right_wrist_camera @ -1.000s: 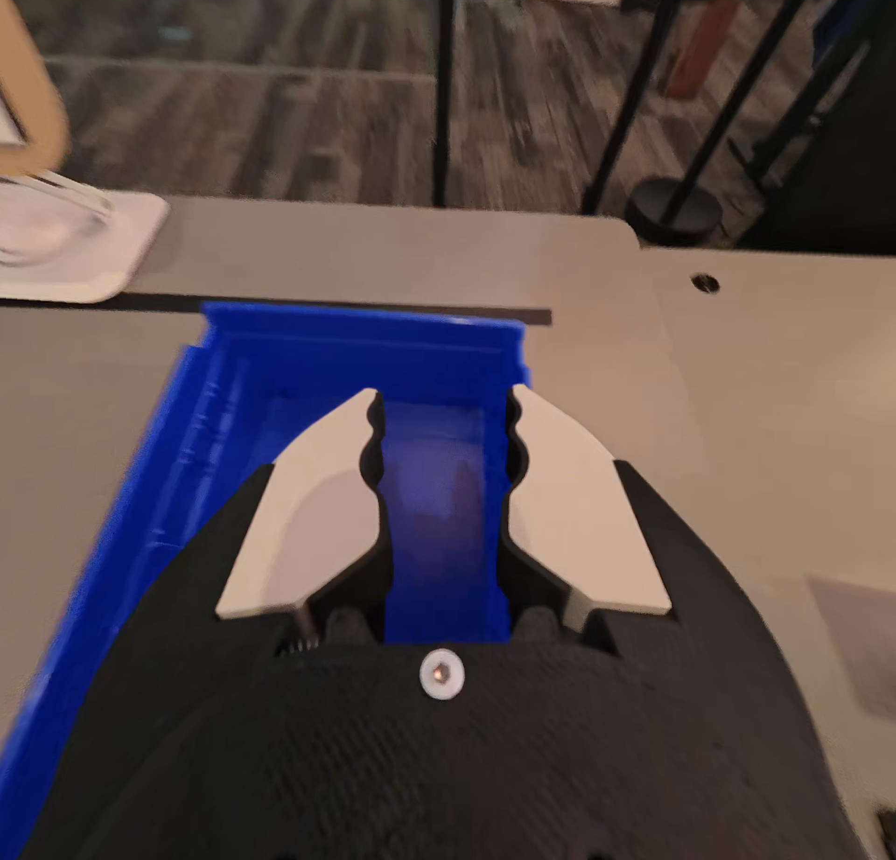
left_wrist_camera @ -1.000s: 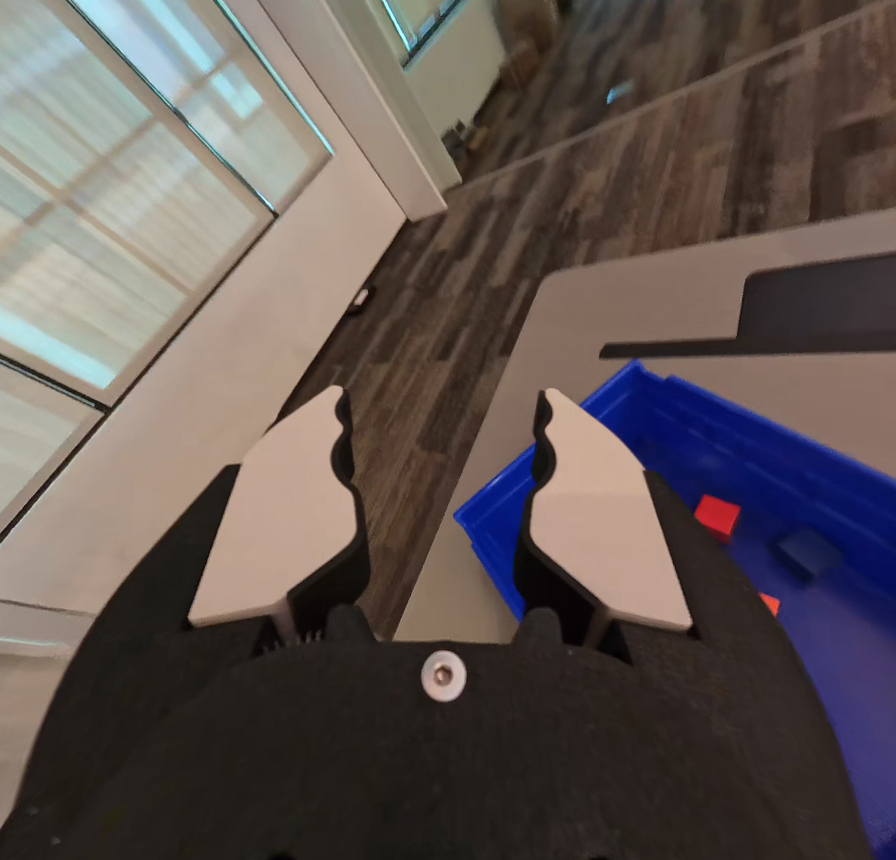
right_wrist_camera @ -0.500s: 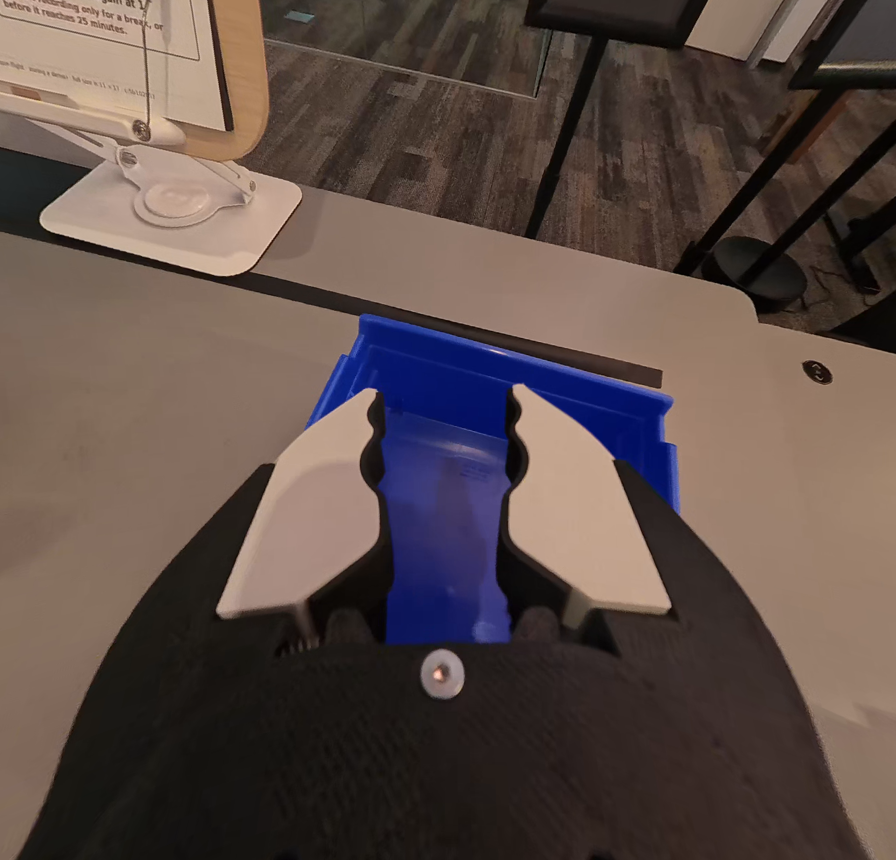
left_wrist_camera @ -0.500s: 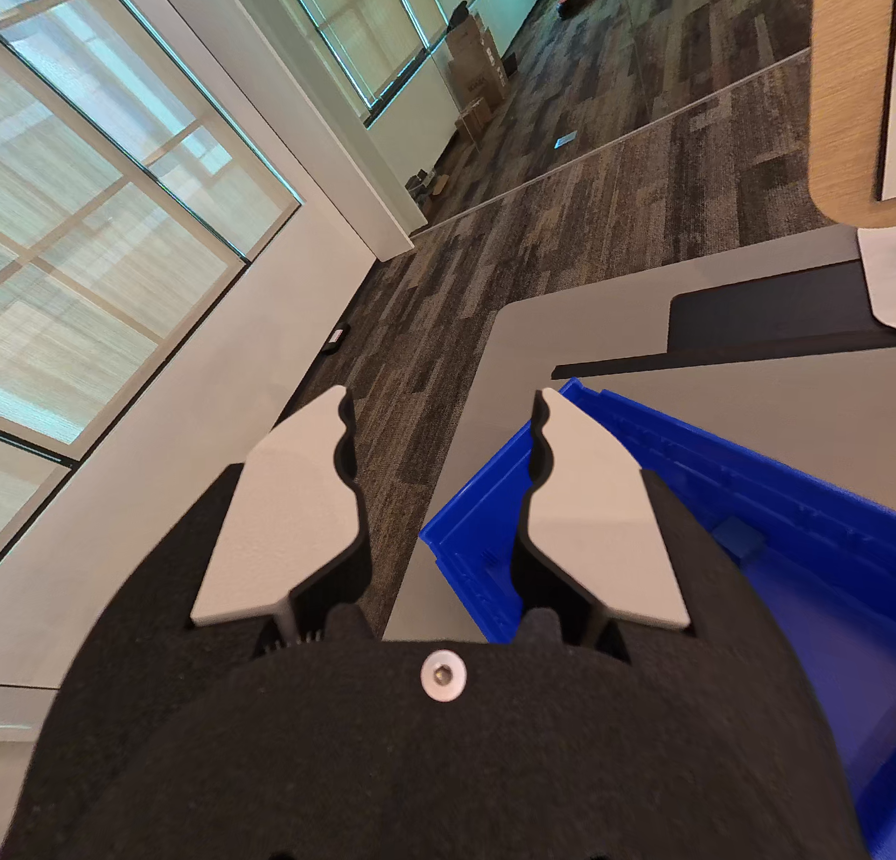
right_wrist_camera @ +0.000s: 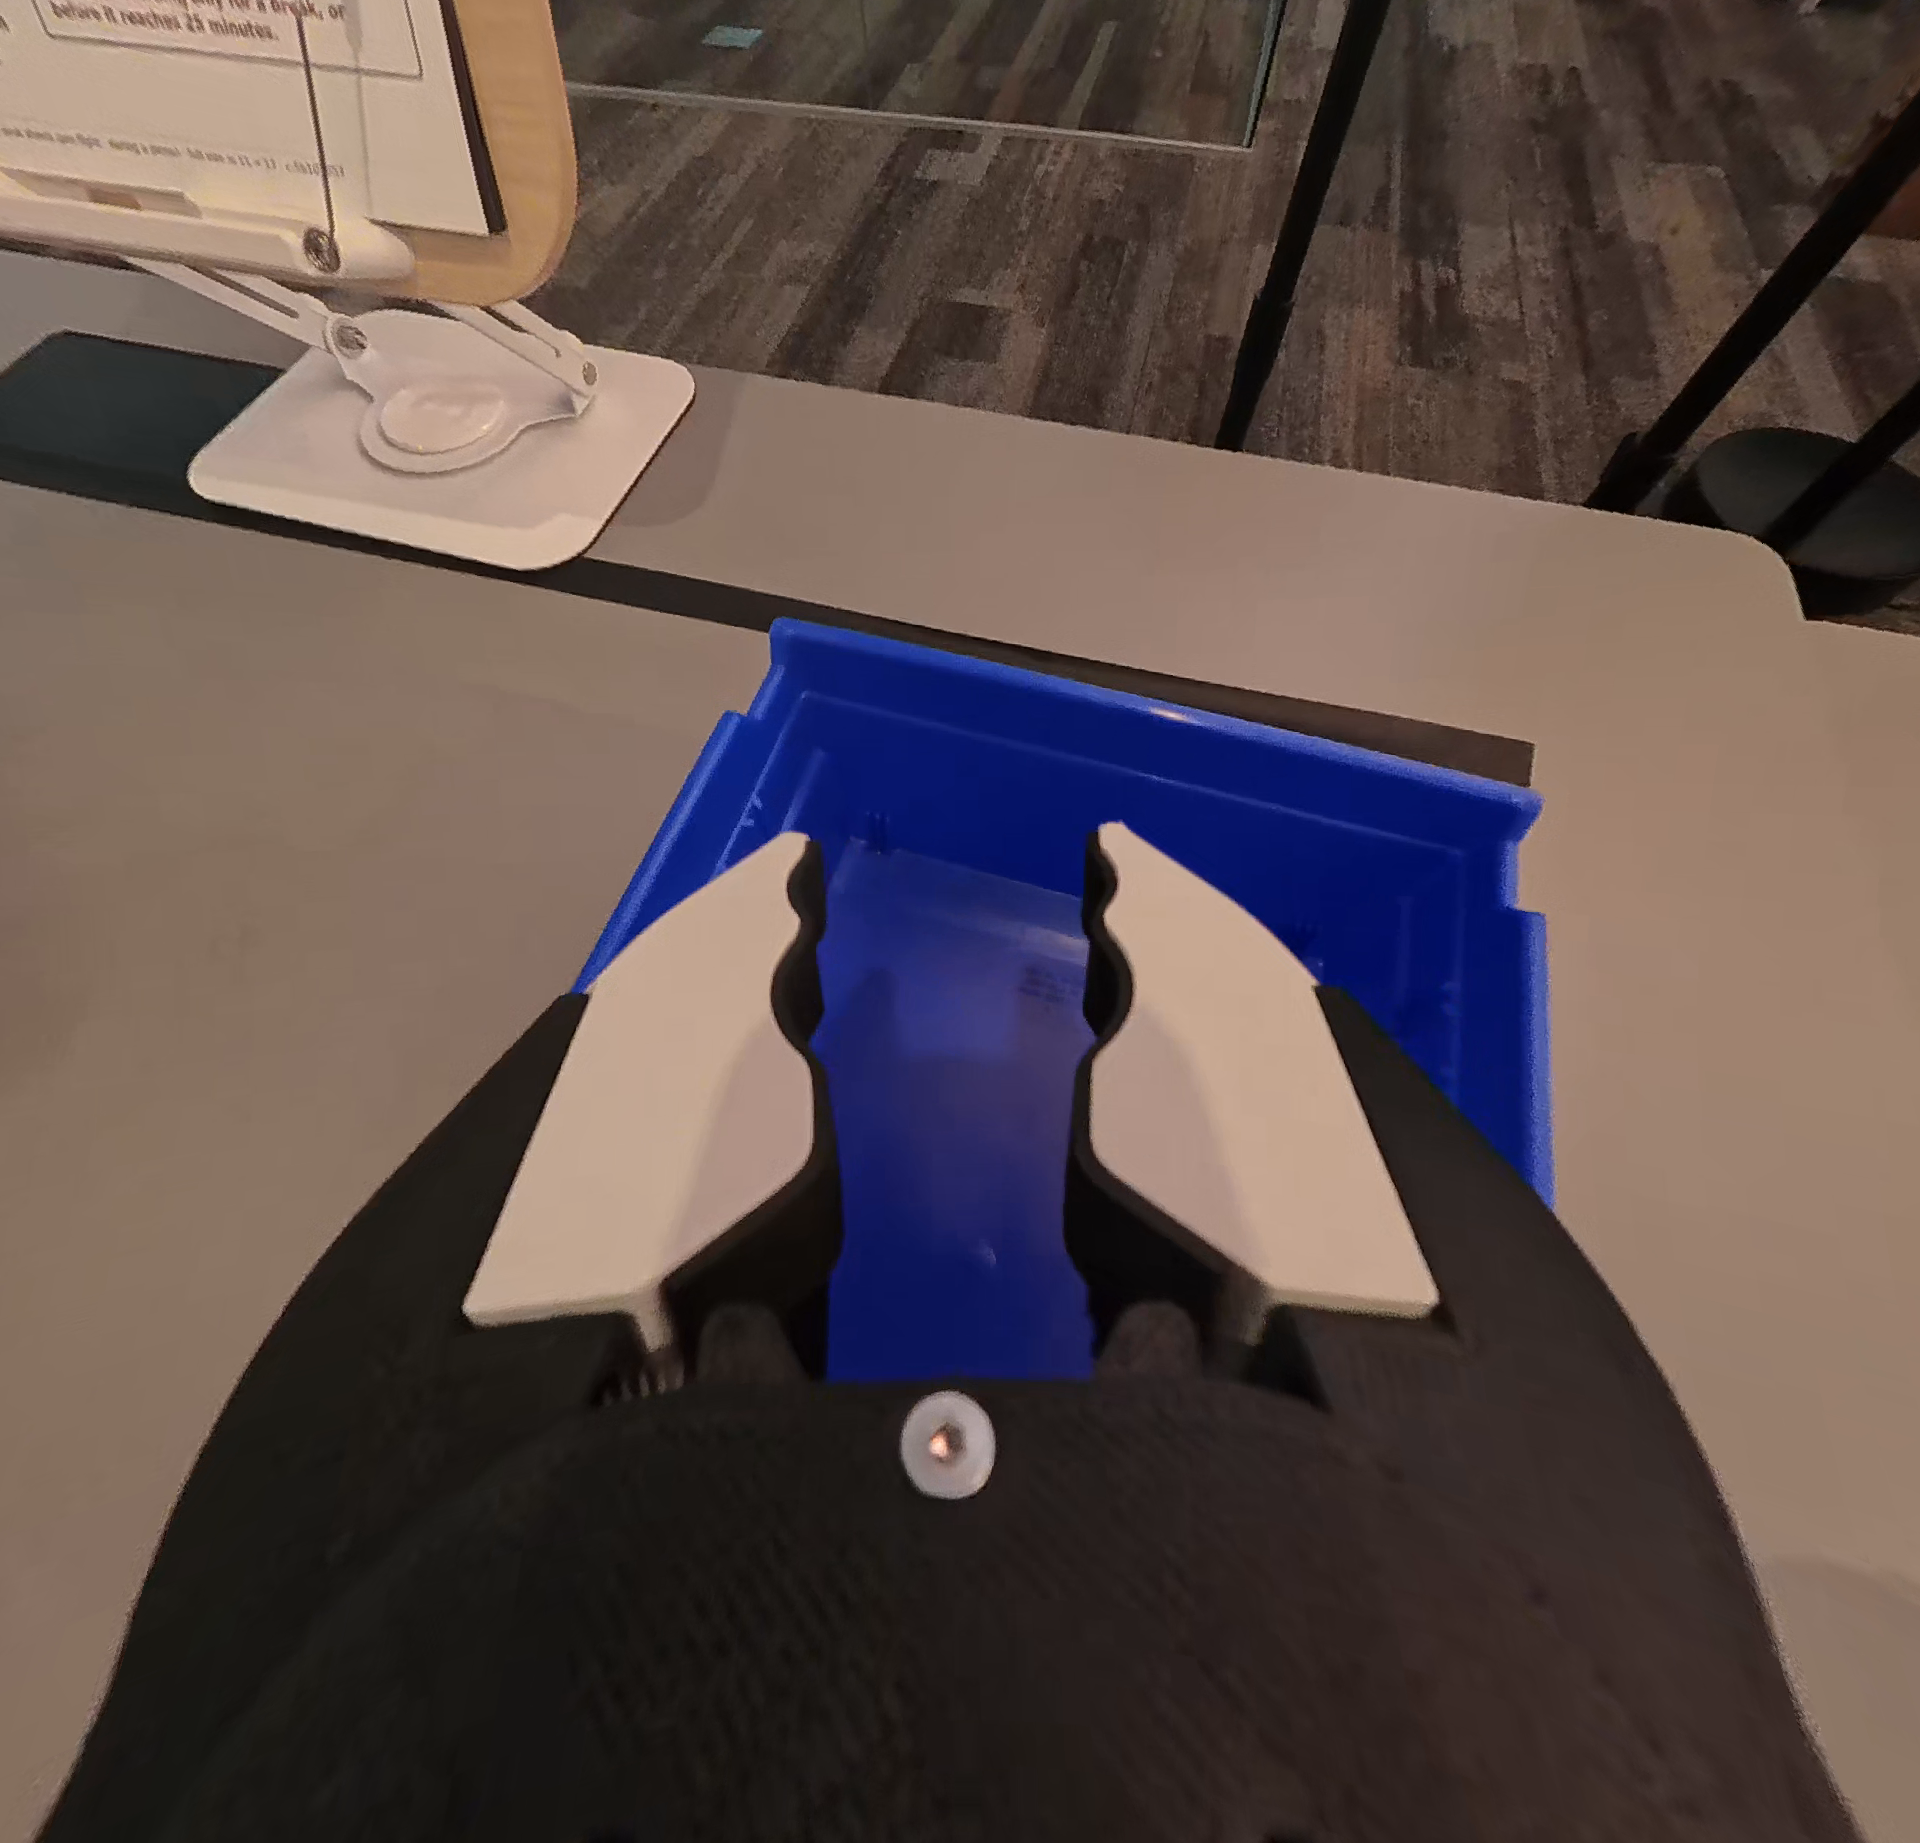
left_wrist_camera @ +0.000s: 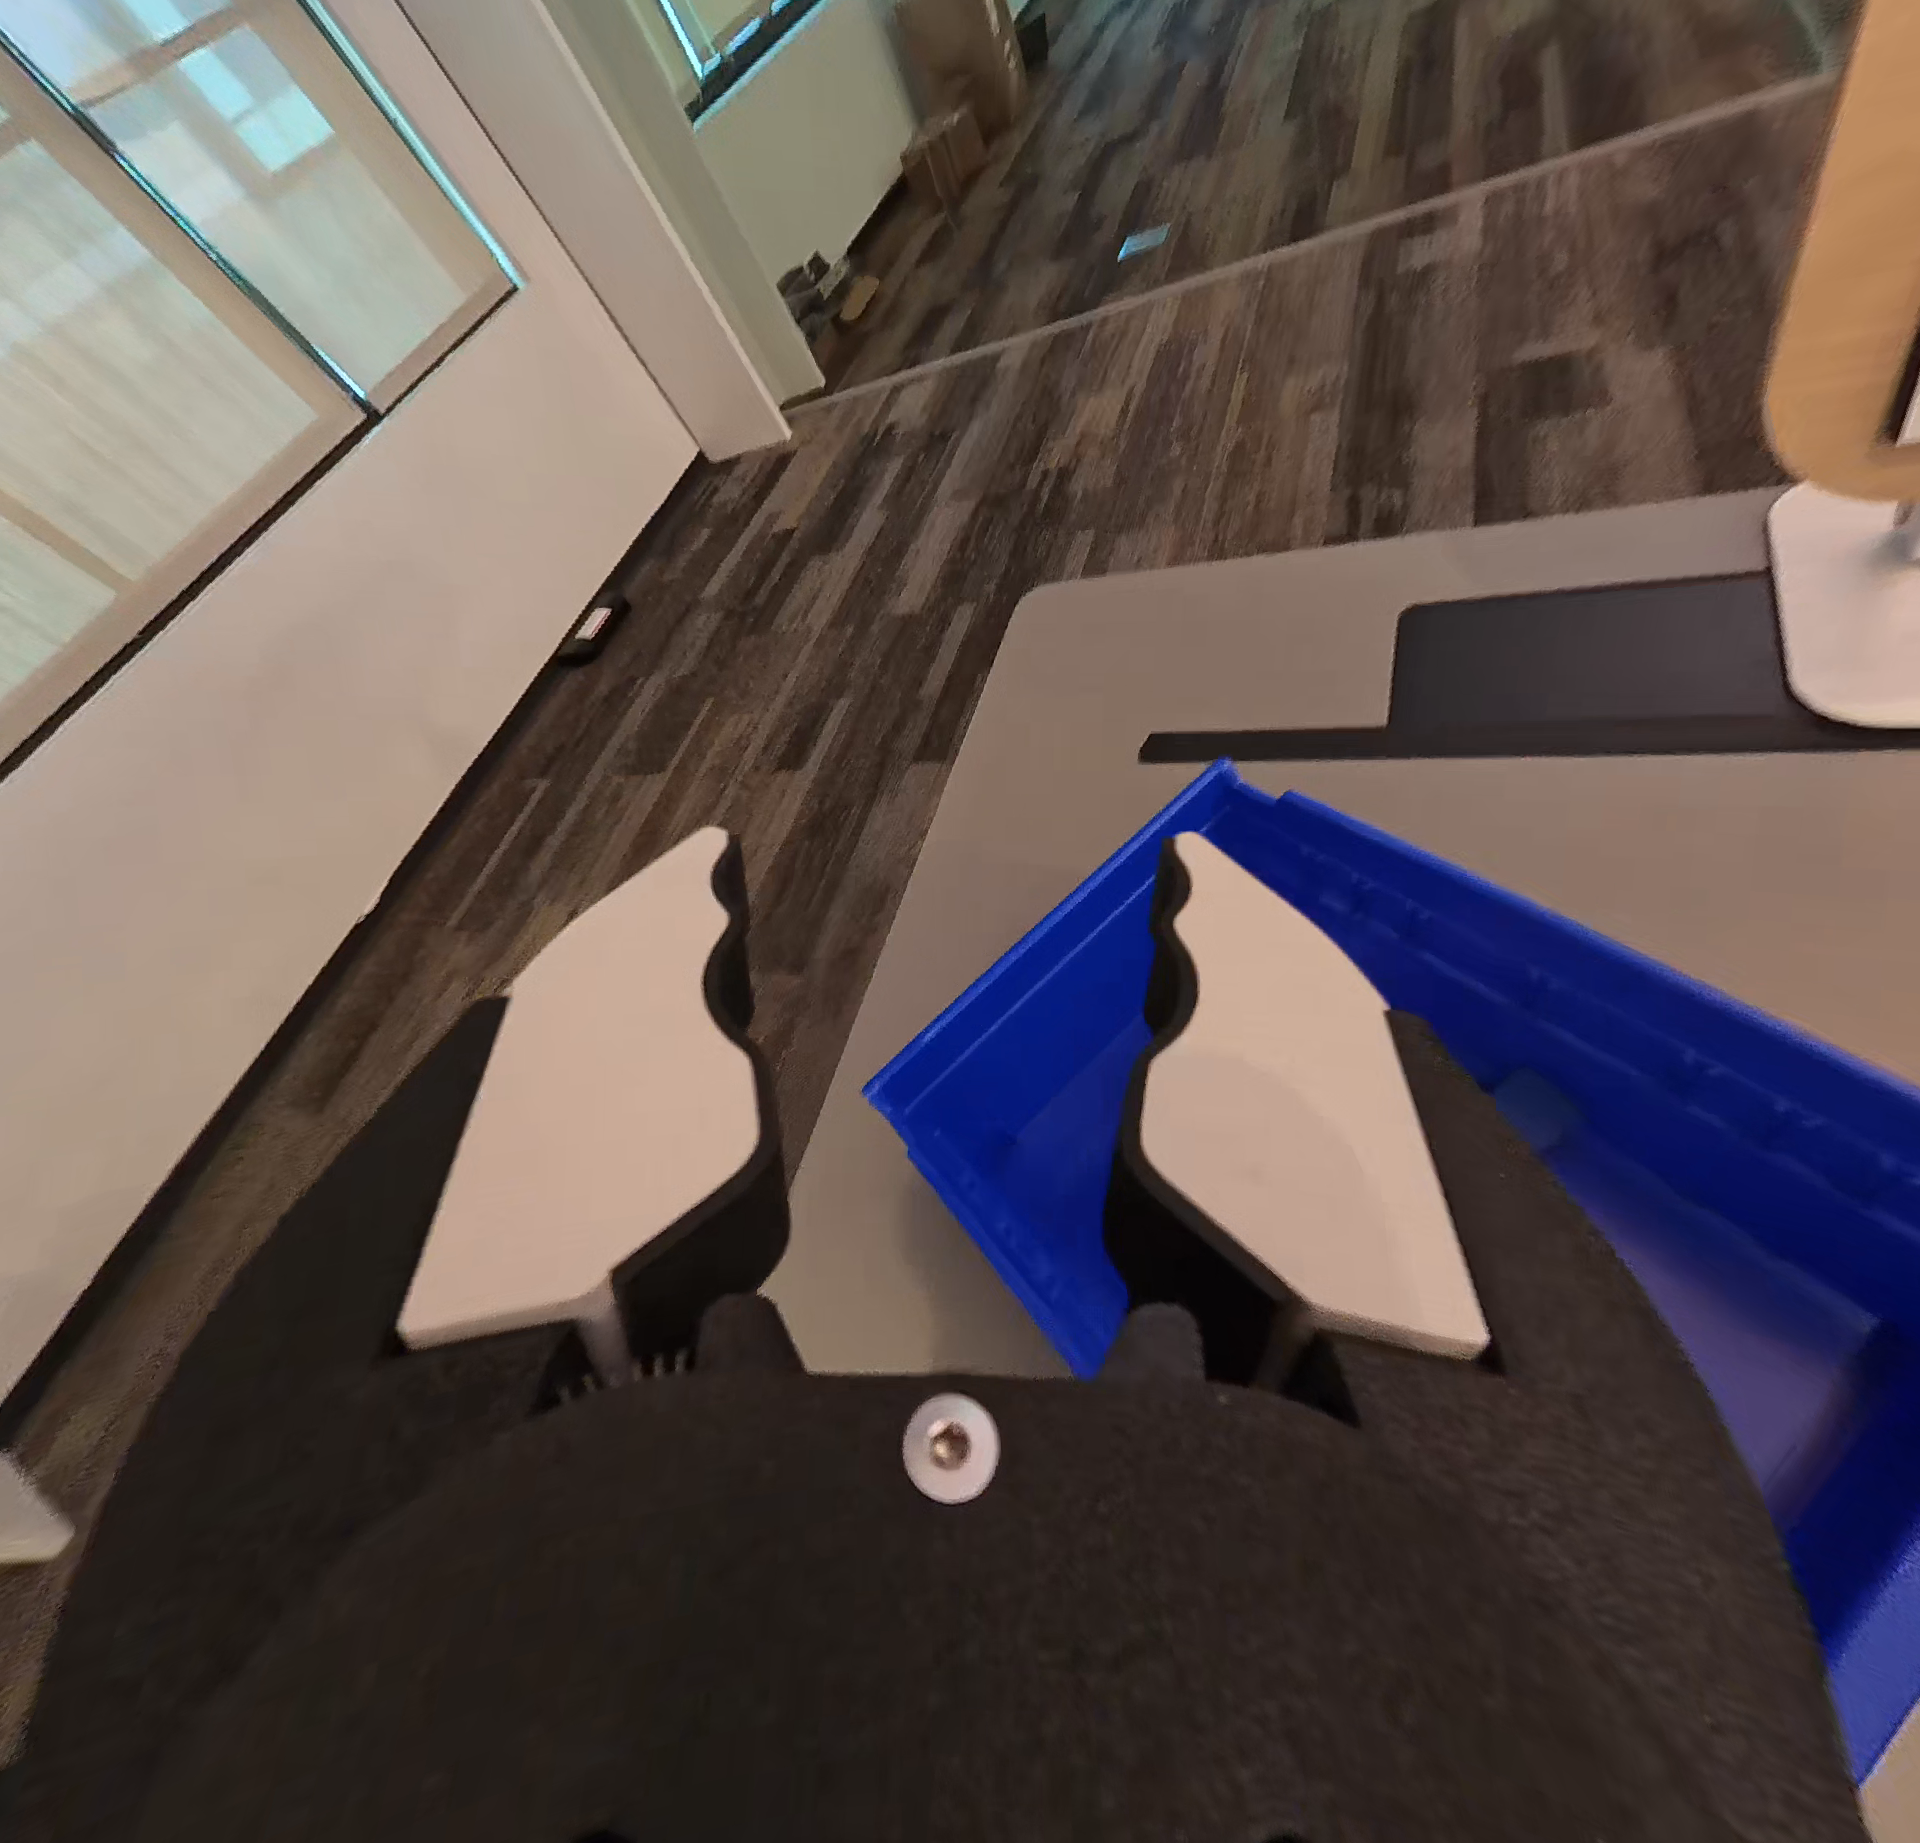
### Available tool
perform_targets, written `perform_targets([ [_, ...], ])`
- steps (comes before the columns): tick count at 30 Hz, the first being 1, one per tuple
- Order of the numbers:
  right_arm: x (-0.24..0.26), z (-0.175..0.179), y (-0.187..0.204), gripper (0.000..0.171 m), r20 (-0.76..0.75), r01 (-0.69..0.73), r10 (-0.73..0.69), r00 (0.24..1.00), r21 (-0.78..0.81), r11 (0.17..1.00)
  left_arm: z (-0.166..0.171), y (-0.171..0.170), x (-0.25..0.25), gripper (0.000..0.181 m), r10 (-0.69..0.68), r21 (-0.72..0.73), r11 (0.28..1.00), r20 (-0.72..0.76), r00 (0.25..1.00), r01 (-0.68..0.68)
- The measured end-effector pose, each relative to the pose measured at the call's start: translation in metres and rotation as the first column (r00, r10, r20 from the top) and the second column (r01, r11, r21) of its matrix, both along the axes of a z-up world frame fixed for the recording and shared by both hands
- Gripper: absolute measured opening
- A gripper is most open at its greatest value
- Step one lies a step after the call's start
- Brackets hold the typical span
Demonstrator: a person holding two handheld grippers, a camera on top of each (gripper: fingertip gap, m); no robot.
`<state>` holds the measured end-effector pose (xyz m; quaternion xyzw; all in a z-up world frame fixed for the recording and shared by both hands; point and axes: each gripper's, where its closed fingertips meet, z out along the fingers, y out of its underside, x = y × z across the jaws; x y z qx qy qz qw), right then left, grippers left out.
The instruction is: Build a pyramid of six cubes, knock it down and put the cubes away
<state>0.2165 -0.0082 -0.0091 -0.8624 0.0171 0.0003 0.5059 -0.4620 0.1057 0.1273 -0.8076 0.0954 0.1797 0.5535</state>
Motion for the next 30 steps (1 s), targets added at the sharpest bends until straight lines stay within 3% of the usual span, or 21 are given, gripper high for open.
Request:
perform_targets([
  [12, 0.001, 0.001, -0.006, 0.050, 0.011, -0.040, 0.040, 0.999, -0.006, 0.999, 0.021, -0.018, 0.067, 0.071, -0.183, 0.108, 0.977, -0.003, 0.983, 0.182],
  [16, 0.002, -0.006, -0.008, 0.050, 0.024, -0.058, 0.059, 0.998, -0.046, 0.997, -0.009, -0.023, 0.057, 0.078, -0.177, -0.029, 0.984, -0.008, 0.984, 0.177],
  [21, 0.014, 0.000, -0.006, 0.050, 0.092, -0.024, 0.028, 0.995, -0.043, 0.999, -0.056, -0.046, 0.001, 0.083, -0.094, -0.090, 0.991, 0.027, 0.995, 0.096],
  [25, 0.013, 0.004, -0.006, 0.050, 0.087, -0.011, 0.012, 0.996, -0.013, 1.000, -0.094, -0.067, -0.027, 0.087, -0.057, -0.144, 0.986, 0.210, 0.976, 0.088],
  [28, 0.014, 0.004, -0.006, 0.050, 0.133, -0.004, 0.009, 0.991, -0.032, 0.999, -0.113, -0.084, -0.022, 0.090, -0.078, -0.158, 0.976, 0.397, 0.915, 0.152],
  [30, 0.011, 0.003, -0.005, 0.050, 0.130, -0.017, 0.022, 0.991, -0.038, 0.999, -0.120, -0.093, -0.017, 0.091, -0.078, -0.157, 0.974, 0.446, 0.891, 0.164],
])
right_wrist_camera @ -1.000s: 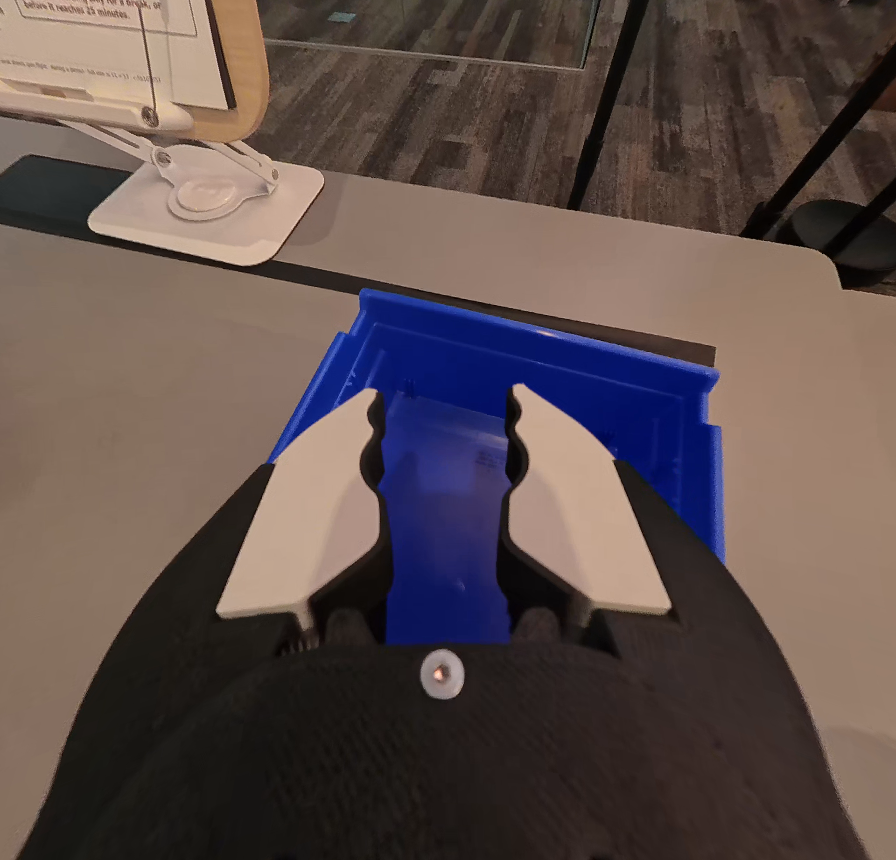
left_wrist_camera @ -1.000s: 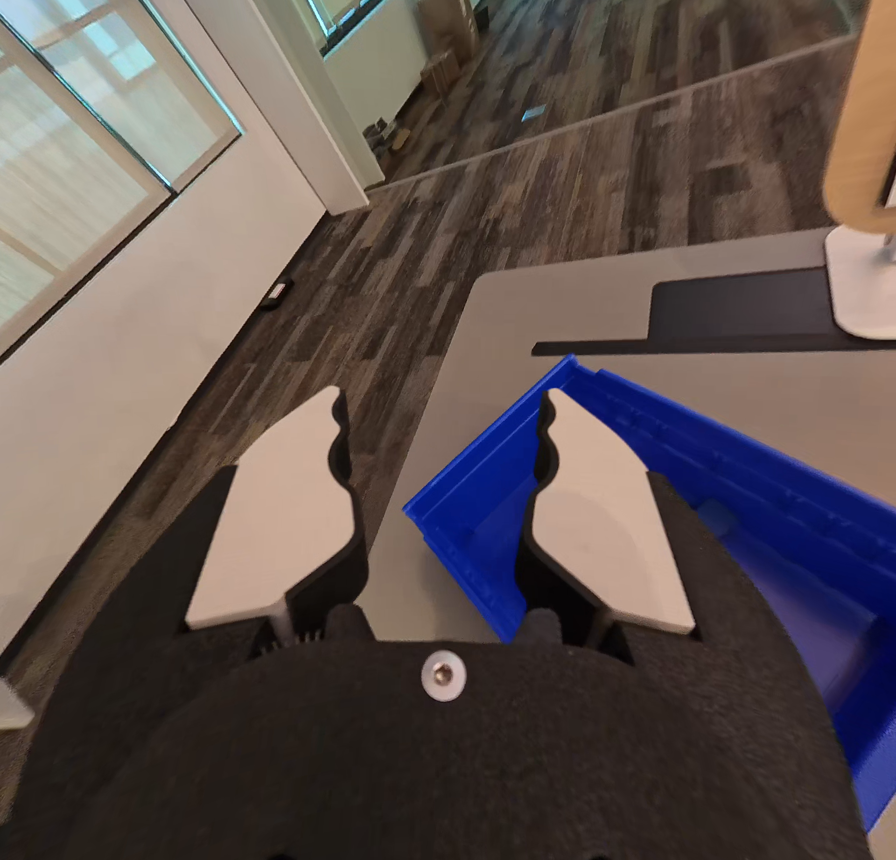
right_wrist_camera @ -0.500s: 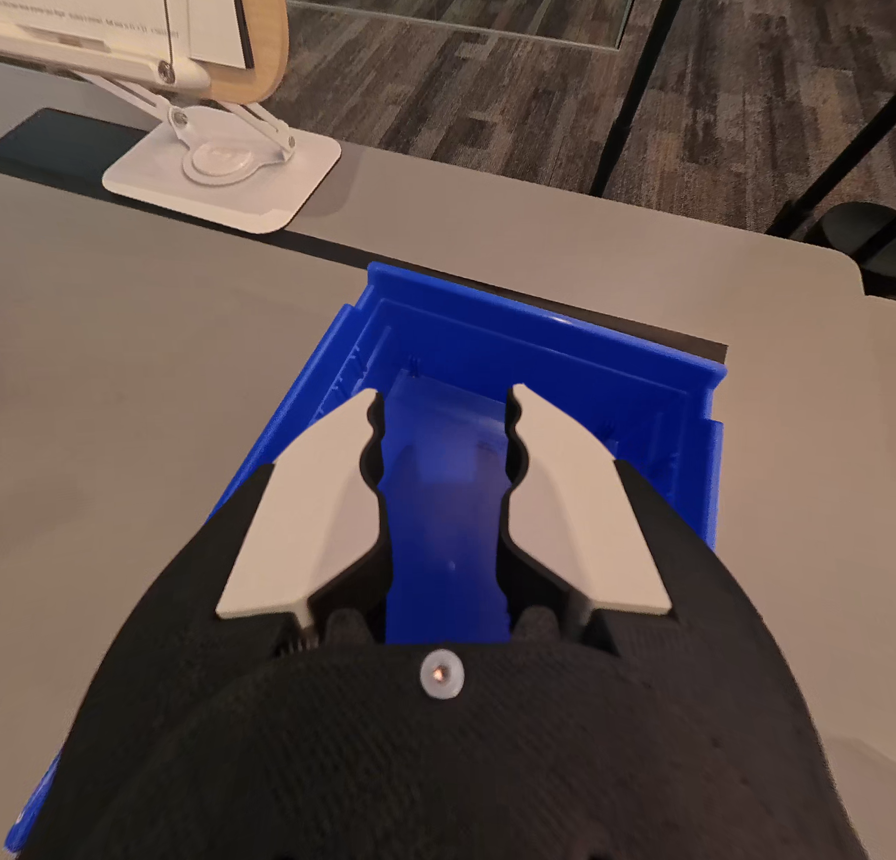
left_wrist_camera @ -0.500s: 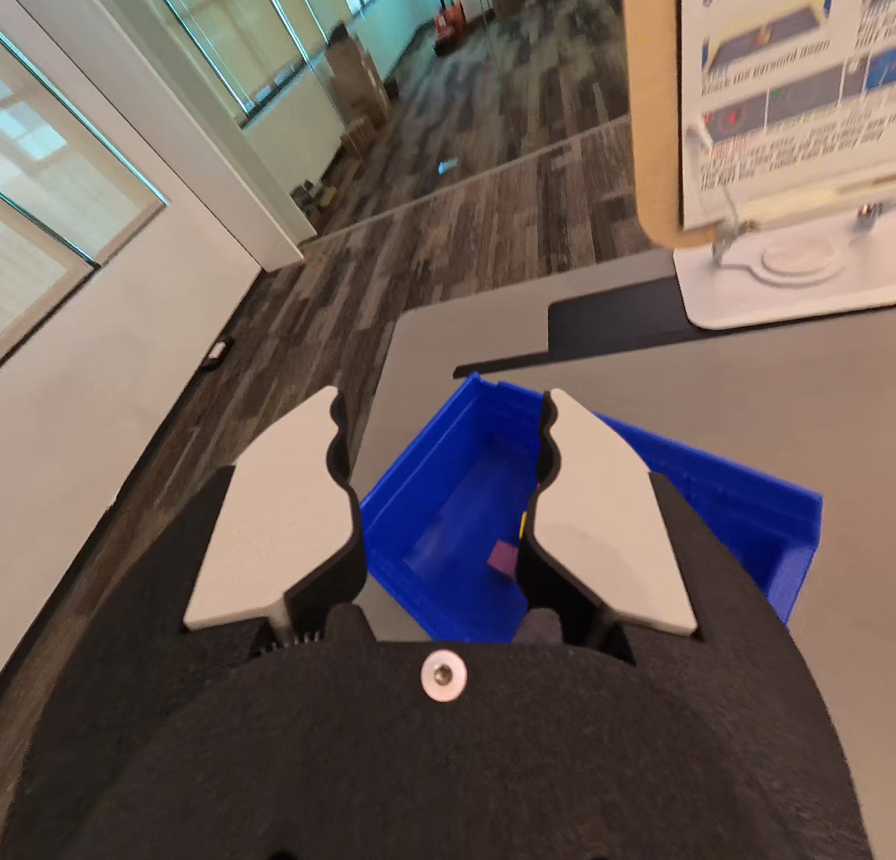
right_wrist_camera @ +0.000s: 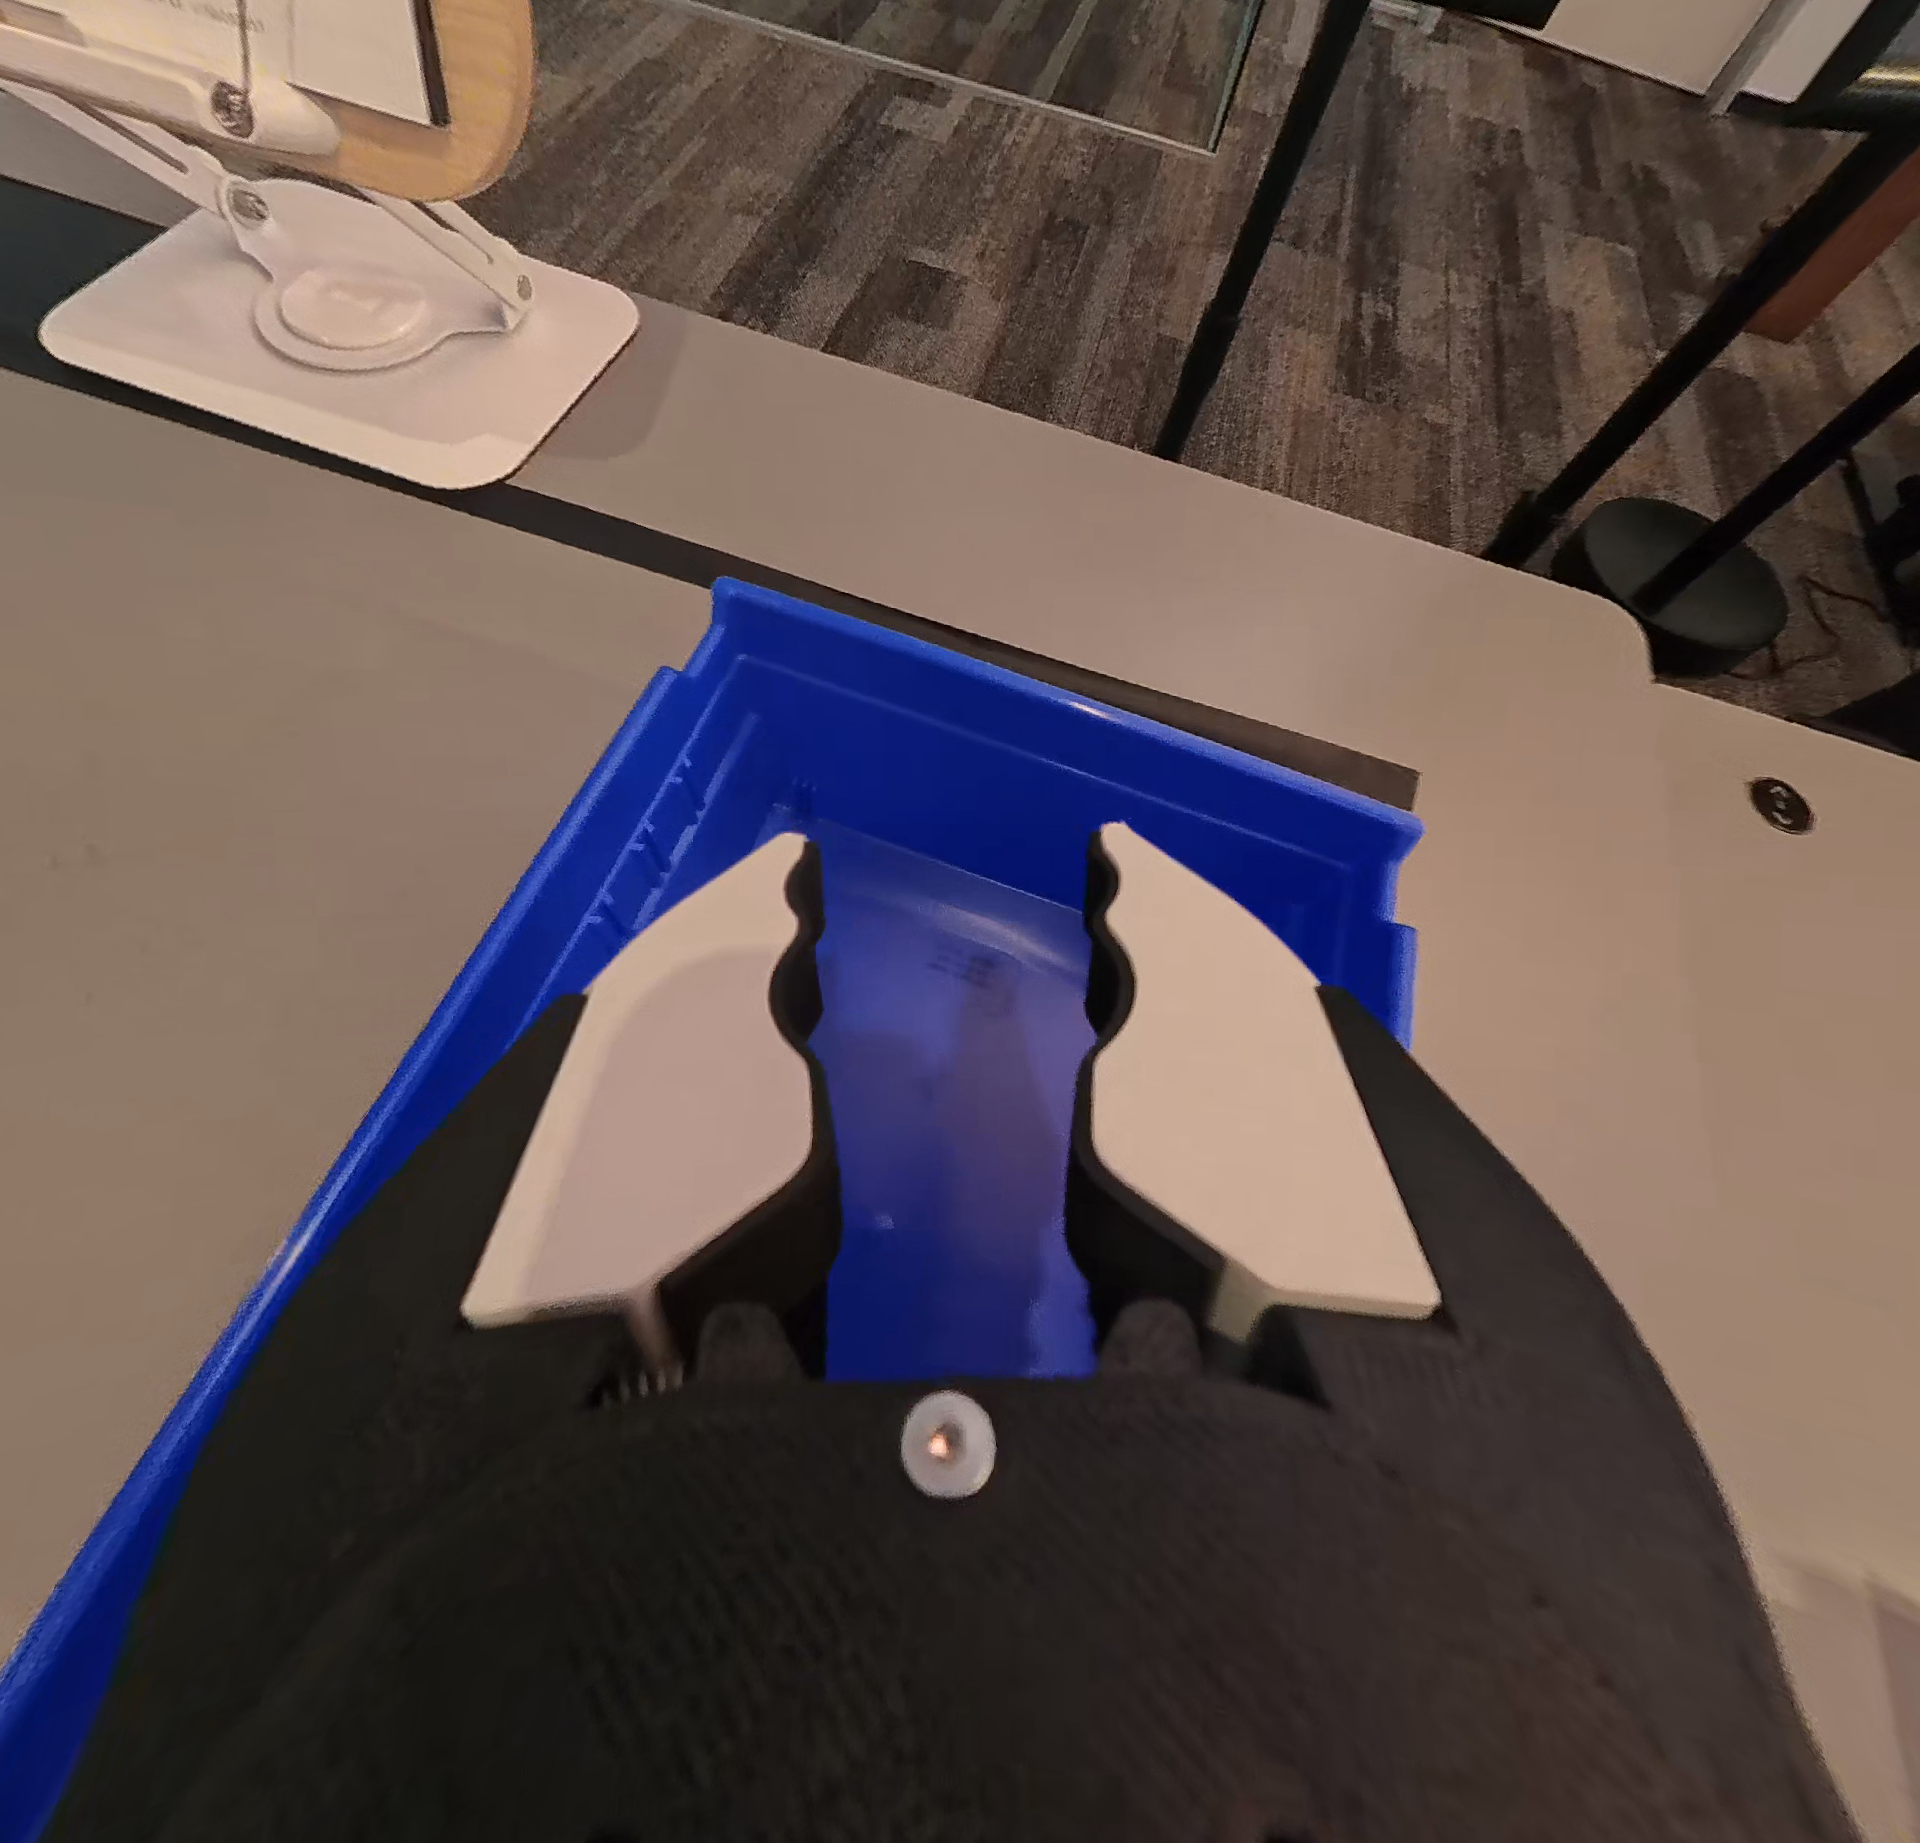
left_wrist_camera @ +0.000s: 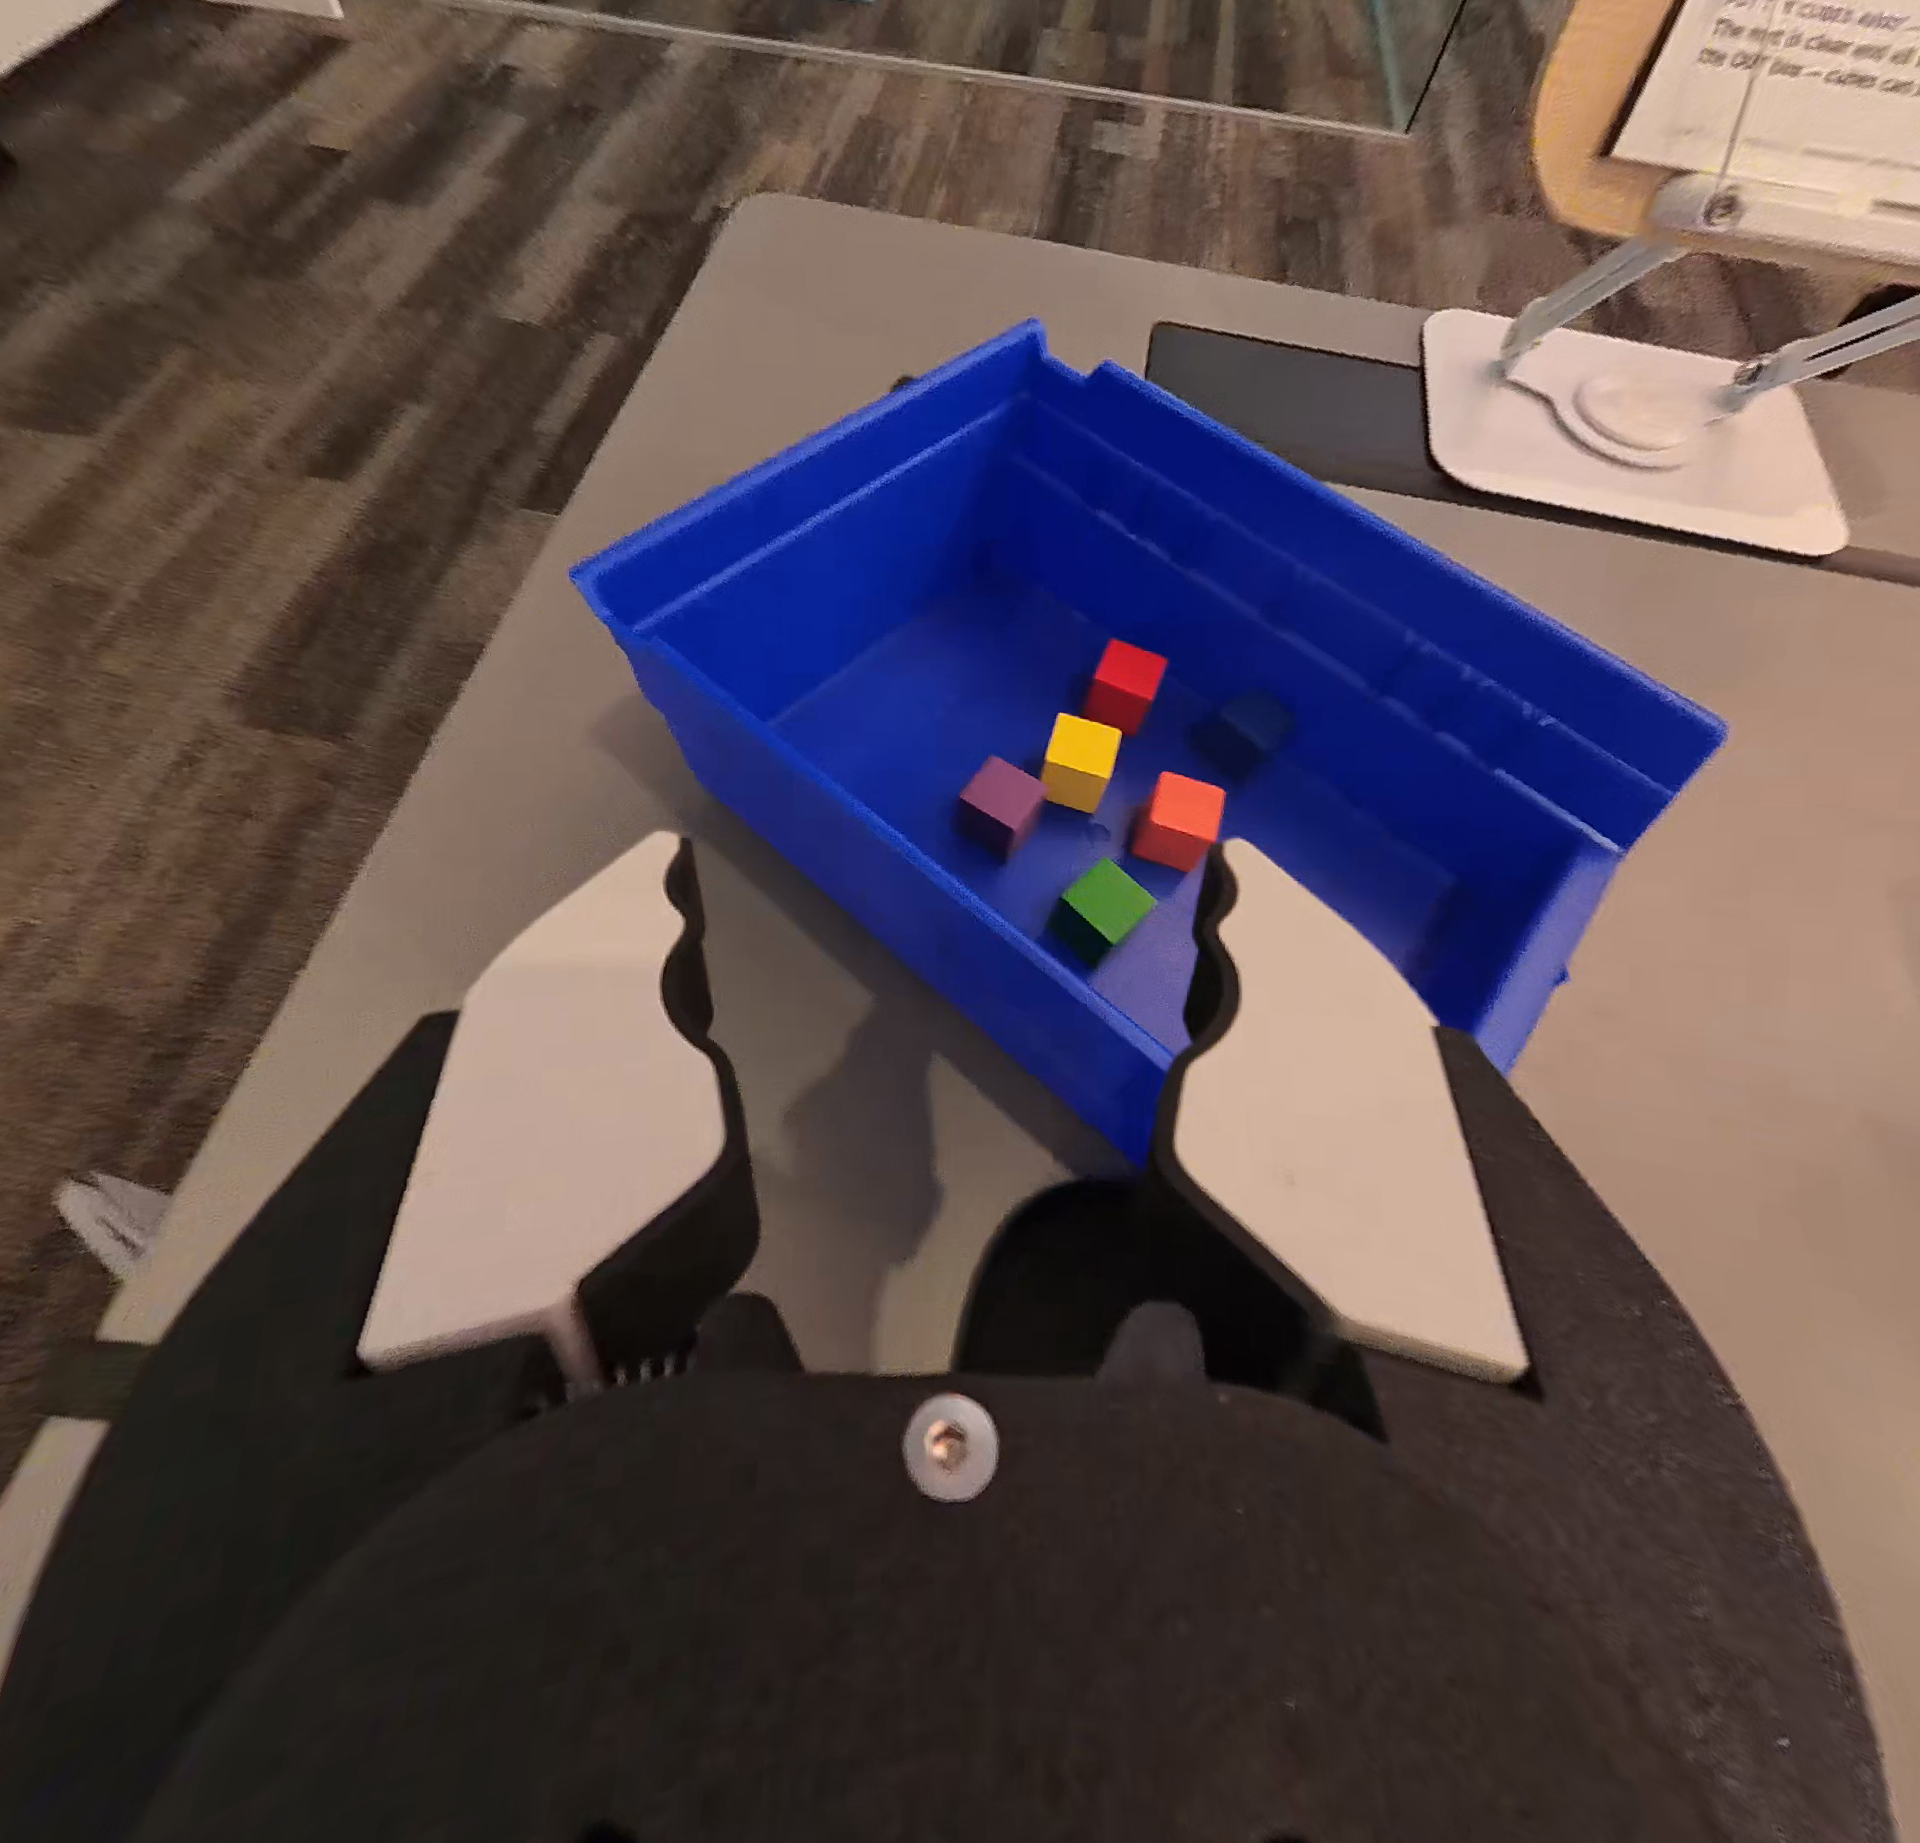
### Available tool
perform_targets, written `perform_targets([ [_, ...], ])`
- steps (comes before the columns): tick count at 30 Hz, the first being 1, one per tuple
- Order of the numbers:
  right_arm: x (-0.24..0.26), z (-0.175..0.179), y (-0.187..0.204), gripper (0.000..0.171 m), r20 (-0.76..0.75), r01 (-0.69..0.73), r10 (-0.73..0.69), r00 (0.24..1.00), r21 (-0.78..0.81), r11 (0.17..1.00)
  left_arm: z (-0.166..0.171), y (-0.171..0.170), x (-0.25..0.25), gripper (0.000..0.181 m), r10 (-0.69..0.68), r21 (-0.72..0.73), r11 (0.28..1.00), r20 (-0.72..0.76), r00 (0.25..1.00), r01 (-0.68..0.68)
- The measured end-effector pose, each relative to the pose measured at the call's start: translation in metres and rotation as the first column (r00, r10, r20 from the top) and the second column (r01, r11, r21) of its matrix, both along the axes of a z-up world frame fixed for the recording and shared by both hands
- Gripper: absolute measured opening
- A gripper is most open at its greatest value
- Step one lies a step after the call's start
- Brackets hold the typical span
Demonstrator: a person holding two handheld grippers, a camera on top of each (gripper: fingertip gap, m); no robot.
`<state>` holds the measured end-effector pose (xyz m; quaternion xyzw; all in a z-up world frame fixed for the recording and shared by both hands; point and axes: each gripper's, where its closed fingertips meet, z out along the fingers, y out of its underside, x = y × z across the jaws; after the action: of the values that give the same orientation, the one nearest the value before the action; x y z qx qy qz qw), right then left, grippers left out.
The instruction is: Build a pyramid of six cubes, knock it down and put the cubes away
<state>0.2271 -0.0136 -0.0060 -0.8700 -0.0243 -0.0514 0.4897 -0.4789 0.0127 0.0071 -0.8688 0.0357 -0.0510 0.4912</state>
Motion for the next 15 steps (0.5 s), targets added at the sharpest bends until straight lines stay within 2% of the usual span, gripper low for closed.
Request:
perform_targets([
  [5, -0.013, 0.008, 0.000, 0.051, -0.034, -0.043, 0.044, 0.998, 0.021, 0.999, -0.008, -0.012, 0.016, 0.097, -0.002, -0.061, 0.998, 0.007, 1.000, 0.002],
  [7, -0.020, 0.014, 0.000, 0.051, -0.040, -0.062, 0.064, 0.997, 0.045, 0.997, -0.014, -0.010, 0.019, 0.098, 0.017, -0.134, 0.991, 0.014, 1.000, -0.015],
  [12, -0.034, 0.016, 0.001, 0.051, -0.027, -0.103, 0.104, 0.994, 0.031, 0.994, -0.048, -0.011, 0.026, 0.109, 0.058, -0.319, 0.946, -0.008, 0.998, -0.057],
  [15, -0.037, 0.015, 0.002, 0.051, -0.021, -0.115, 0.115, 0.993, 0.022, 0.993, -0.064, -0.005, 0.028, 0.114, 0.082, -0.376, 0.922, -0.035, 0.996, -0.089],
])
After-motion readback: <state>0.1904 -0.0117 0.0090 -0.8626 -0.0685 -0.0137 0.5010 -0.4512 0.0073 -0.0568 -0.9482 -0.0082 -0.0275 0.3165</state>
